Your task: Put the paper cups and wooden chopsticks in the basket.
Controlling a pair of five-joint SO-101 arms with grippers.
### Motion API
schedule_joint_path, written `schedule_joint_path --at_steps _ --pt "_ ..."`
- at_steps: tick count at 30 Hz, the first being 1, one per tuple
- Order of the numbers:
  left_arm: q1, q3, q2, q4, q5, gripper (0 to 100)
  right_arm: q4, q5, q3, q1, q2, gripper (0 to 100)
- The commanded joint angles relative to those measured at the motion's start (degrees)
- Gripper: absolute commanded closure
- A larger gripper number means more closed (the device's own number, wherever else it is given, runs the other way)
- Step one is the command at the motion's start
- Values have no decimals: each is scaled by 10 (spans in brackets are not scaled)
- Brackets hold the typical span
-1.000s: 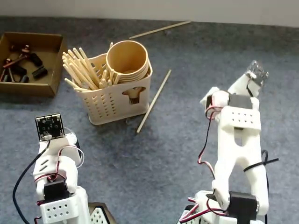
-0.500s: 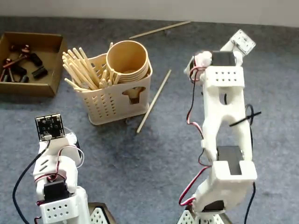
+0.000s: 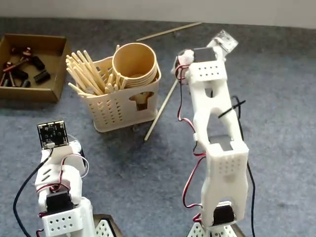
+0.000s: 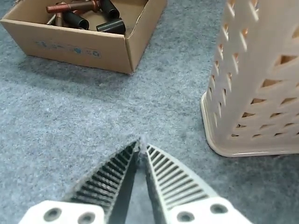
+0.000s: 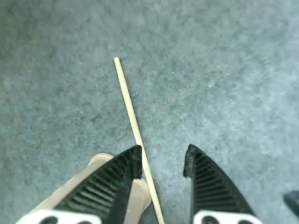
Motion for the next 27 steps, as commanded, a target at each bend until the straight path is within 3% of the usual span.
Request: schedule_joint_path --at_steps 1,12,27 --pt "-3 -1 -2 -17 1 992 -20 -5 -38 -18 28 846" --pt "-3 -1 -2 -17 1 992 -38 1 -96 -20 128 846" --pt "-3 -1 -2 -15 1 992 -61 194 -123 -22 166 846"
